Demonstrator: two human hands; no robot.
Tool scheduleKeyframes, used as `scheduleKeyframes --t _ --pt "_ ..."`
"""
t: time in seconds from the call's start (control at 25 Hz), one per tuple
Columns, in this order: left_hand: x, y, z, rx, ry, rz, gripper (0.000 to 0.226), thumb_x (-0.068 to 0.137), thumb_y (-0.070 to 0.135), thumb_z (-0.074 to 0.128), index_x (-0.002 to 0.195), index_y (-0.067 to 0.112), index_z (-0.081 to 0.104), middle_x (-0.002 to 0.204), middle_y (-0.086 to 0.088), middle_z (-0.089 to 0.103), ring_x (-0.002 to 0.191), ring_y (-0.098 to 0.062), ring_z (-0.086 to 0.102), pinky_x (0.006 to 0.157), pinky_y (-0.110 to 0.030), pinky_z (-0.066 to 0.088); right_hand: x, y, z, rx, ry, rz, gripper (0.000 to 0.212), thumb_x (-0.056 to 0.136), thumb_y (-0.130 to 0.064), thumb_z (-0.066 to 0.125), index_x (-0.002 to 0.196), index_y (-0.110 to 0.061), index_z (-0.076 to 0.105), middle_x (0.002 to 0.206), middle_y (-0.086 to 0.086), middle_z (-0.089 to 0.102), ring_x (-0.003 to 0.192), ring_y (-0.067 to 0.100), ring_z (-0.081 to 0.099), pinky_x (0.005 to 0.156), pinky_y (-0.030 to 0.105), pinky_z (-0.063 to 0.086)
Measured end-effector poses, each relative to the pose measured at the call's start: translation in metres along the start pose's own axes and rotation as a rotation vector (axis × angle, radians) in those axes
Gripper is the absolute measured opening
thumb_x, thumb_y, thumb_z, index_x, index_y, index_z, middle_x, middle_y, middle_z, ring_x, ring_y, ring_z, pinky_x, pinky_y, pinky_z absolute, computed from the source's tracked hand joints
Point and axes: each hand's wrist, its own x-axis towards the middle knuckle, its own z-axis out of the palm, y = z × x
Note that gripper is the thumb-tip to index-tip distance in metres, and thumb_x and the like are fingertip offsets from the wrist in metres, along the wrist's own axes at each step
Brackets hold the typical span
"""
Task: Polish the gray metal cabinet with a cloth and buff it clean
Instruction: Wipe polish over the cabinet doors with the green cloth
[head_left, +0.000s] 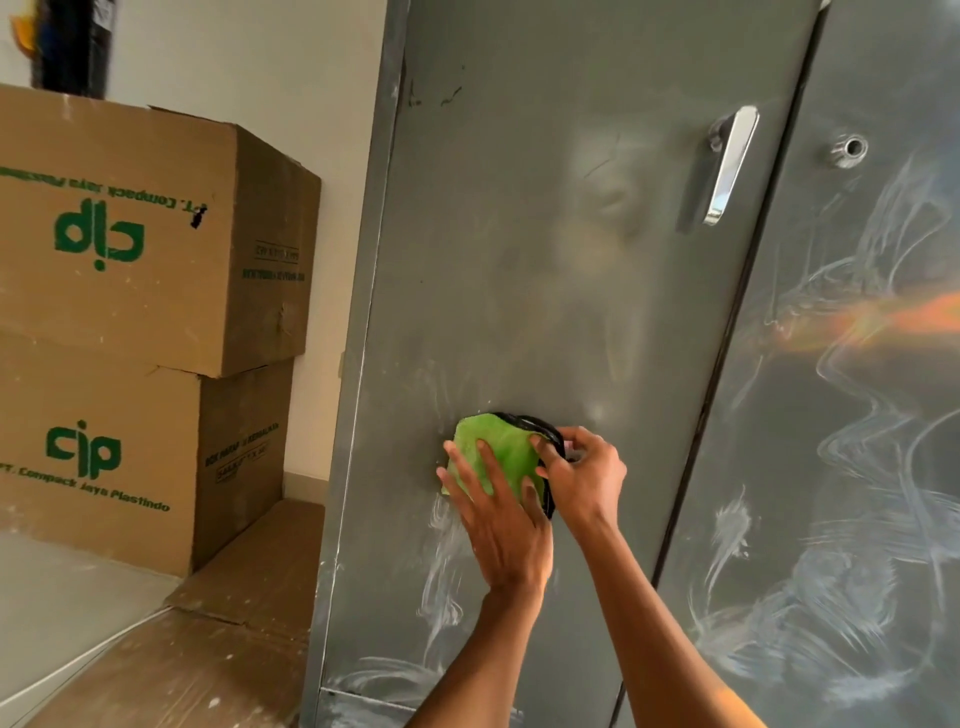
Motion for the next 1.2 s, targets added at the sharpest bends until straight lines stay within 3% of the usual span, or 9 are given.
scheduleKeyframes --t 0.12,0.44,0.64,0.8,0.84,0.92,1.0,1.08,1.2 --pt "0.006 -0.003 0.010 0.069 -0.040 0.118 0.082 0.106 0.055 0.024 0.161 -0.001 -0.001 0.170 -0.013 -0.016 0.158 -0.035 -0.009 0.128 -0.047 0.012 0.004 0.008 -0.006 0.049 0.020 0.003 0.009 0.085 -0.022 0.082 0.089 -0.023 0.074 0.087 0.003 0.074 0.065 0.015 0.073 0.077 0.038 0.063" --pt "0.024 -0.009 0.021 0.212 0.039 0.186 0.078 0.104 0.044 0.031 0.162 0.002 -0.001 0.172 -0.013 -0.008 0.159 -0.030 -0.003 0.125 -0.050 0.011 -0.004 0.013 -0.004 -0.145 0.065 -0.201 0.026 0.085 -0.011 0.077 0.110 -0.018 0.072 0.099 -0.003 0.064 0.089 0.015 0.065 0.081 0.027 0.052" --pt "0.057 -0.019 0.007 0.305 0.077 0.357 0.083 0.095 0.042 0.037 0.162 0.004 0.006 0.172 -0.014 0.003 0.159 -0.032 0.000 0.126 -0.054 0.006 -0.014 0.025 -0.001 -0.381 0.199 -0.395 0.044 0.089 -0.040 0.075 0.129 -0.023 0.065 0.130 -0.003 0.053 0.119 0.016 0.049 0.083 0.029 0.046" --pt "0.117 -0.015 -0.031 0.049 0.248 -0.265 0.084 0.091 0.041 0.029 0.159 -0.006 0.013 0.168 -0.026 0.010 0.156 -0.044 0.008 0.122 -0.063 0.018 -0.011 0.040 -0.002 -0.456 0.201 -0.485 0.048 0.096 -0.042 0.066 0.137 -0.018 0.060 0.149 0.006 0.045 0.135 0.026 0.045 0.105 0.046 0.044" --pt "0.120 -0.021 -0.037 0.086 0.243 -0.261 0.083 0.093 0.042 0.028 0.157 -0.010 0.017 0.165 -0.031 0.012 0.154 -0.048 0.009 0.120 -0.067 0.019 -0.009 0.042 -0.001 -0.458 0.213 -0.489 0.046 0.098 -0.040 0.064 0.138 -0.018 0.060 0.151 0.008 0.043 0.136 0.028 0.045 0.105 0.048 0.044" --pt "0.113 -0.053 -0.036 0.345 0.200 0.164 0.083 0.096 0.047 0.030 0.158 -0.008 0.019 0.166 -0.030 0.012 0.155 -0.048 0.007 0.124 -0.065 0.011 -0.010 0.044 0.004 -0.465 0.237 -0.490 0.048 0.098 -0.040 0.059 0.140 -0.018 0.059 0.156 0.010 0.039 0.140 0.031 0.041 0.108 0.049 0.042" --pt "0.114 -0.073 -0.049 0.461 0.092 0.444 0.086 0.098 0.056 0.030 0.163 0.007 0.000 0.171 -0.016 -0.002 0.158 -0.037 -0.005 0.127 -0.053 -0.001 -0.011 0.047 0.012 -0.498 0.251 -0.520 0.049 0.098 -0.036 0.061 0.143 -0.017 0.056 0.162 0.013 0.032 0.145 0.034 0.035 0.112 0.051 0.038" --pt "0.137 -0.067 -0.061 0.440 0.116 0.365 0.092 0.095 0.059 0.028 0.162 0.011 -0.012 0.170 -0.013 -0.010 0.158 -0.033 -0.012 0.128 -0.050 -0.005 -0.013 0.050 0.020 -0.534 0.249 -0.515 0.056 0.095 -0.031 0.068 0.147 -0.016 0.051 0.166 0.015 0.023 0.150 0.036 0.027 0.116 0.055 0.033" --pt "0.182 -0.034 -0.075 0.283 0.205 -0.018 0.094 0.092 0.052 0.028 0.160 -0.005 -0.004 0.168 -0.027 -0.007 0.157 -0.040 -0.010 0.127 -0.056 0.000 -0.017 0.047 0.028 -0.523 0.232 -0.452 0.065 0.091 -0.027 0.072 0.149 -0.015 0.046 0.168 0.014 0.017 0.153 0.034 0.020 0.118 0.058 0.028"
